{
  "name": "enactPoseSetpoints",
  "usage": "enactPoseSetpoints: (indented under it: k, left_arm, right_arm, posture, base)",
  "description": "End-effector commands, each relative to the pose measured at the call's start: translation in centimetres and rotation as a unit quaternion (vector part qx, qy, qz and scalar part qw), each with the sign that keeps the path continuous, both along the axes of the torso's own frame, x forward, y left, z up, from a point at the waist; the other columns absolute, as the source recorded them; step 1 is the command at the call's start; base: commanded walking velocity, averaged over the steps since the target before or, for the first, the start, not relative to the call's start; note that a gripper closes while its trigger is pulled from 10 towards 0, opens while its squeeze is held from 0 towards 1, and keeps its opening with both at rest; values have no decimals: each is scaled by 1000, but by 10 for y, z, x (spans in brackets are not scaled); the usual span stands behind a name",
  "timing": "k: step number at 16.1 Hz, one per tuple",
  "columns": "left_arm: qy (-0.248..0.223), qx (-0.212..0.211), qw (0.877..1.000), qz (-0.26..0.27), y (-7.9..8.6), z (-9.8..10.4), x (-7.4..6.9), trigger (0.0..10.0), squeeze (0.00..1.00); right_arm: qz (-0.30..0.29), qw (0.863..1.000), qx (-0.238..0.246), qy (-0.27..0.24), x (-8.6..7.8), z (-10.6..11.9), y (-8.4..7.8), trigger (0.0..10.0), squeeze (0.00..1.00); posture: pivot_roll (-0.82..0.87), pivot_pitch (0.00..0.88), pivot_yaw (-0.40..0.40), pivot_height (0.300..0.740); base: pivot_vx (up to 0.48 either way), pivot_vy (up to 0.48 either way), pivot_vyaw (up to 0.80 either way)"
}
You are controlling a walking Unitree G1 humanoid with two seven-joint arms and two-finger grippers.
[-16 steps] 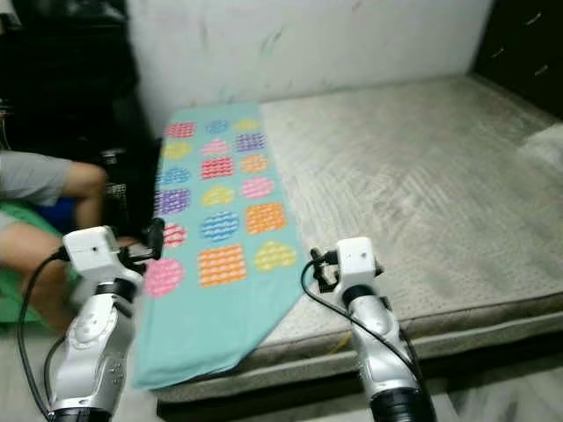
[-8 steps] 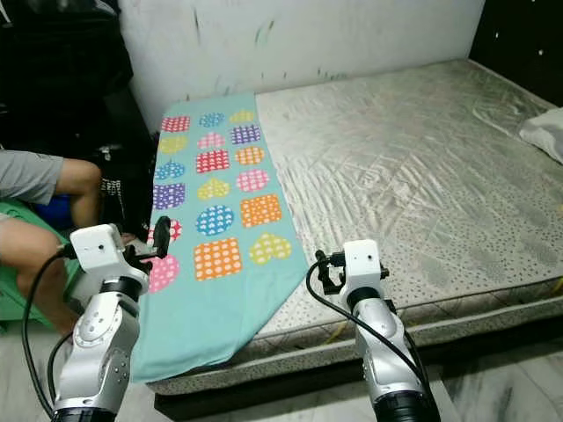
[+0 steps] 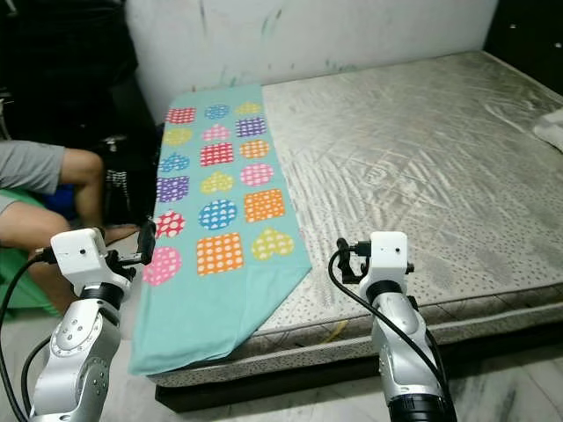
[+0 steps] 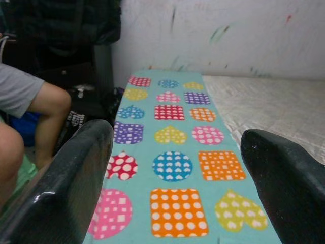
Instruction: Clean up the room
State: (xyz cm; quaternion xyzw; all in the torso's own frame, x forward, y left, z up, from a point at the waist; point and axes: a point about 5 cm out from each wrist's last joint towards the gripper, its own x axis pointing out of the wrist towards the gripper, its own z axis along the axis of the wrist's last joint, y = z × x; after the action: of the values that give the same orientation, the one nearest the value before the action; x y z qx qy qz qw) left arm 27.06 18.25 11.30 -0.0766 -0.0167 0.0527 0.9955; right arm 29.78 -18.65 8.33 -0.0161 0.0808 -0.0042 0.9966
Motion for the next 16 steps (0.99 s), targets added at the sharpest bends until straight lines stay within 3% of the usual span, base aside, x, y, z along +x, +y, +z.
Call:
enactPoseSetpoints:
  k: [1,6,14,16]
  left_arm:
    - [2,10,1000,4,5,4,-1,10000,0]
    - [-2,17,1000,10,3,8,-1,10000,0]
    - [-9,0,1000,-13,-4,13,5,10000,0]
    - [-10,-2,1000,-13,-7,13,5,10000,0]
  right_arm:
    - [1,1000,11,-6,3,6,3,10000,0]
    - [22,1000,-7,-12,4,14,11,10000,0]
    - [45,999,-26,-14,9,18,16,10000,0]
    - [48,998,-31,-18,11,20,17,10000,0]
  posture:
    - [-139,87,112,740]
    - [-130,136,93,740]
    - [-137,124,74,740]
    - [-138,116,69,740]
  base:
    - [0,0,0]
    - [0,0,0]
    - [0,0,51]
    - [0,0,800]
